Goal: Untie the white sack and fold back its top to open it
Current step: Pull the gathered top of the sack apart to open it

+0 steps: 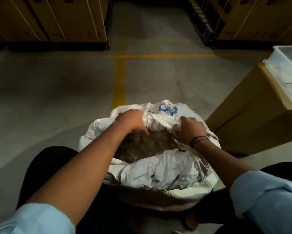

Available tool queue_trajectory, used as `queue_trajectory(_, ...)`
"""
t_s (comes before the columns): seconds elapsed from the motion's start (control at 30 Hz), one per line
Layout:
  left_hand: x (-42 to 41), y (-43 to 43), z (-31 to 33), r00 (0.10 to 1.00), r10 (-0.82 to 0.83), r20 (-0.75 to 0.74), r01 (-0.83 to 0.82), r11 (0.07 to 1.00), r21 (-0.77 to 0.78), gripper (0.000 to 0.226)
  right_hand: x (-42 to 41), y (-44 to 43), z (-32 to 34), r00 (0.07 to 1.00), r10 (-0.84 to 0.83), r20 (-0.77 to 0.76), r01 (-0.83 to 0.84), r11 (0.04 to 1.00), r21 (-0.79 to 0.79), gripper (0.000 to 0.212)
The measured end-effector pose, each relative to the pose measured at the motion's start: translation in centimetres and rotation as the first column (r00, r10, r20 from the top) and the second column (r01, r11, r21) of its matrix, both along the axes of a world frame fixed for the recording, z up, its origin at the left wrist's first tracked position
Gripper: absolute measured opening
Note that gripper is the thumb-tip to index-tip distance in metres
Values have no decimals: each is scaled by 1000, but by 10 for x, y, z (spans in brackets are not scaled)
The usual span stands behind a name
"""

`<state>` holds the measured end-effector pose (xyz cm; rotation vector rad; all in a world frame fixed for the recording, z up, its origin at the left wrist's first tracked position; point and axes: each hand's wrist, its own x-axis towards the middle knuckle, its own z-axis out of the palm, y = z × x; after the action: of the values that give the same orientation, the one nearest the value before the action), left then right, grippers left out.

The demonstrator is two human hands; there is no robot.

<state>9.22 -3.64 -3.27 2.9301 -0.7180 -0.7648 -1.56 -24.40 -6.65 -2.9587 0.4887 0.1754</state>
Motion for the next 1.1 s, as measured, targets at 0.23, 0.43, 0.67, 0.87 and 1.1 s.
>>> queue_trajectory(0.23, -40, -34, -13, 809, -228, 542, 408, 881, -238, 92, 11, 11, 43, 970, 148, 195, -165, 984, 74, 31)
queue_trajectory(0.43, -13, -40, 24, 982, -131, 138, 160, 961, -226, 28, -13, 16, 24, 994, 108, 0, -107, 984, -146, 77)
queue_trajectory(0.67, 27, -12, 29, 988, 135, -78, -156, 876, -456, 24, -23, -2, 6, 993, -112, 34, 104, 979, 177, 63)
queue_trajectory(0.87, -39, -53, 26, 785, -209, 583, 414, 877, -243, 112, -24, -6, 30, 945, 40, 326, -77, 992, 103, 46)
queue_trajectory(1.1, -29, -67, 27, 794, -225, 565, 422, 873, -245, 36, -37, 9, 56, 930, 122, 348, -134, 991, 11, 64)
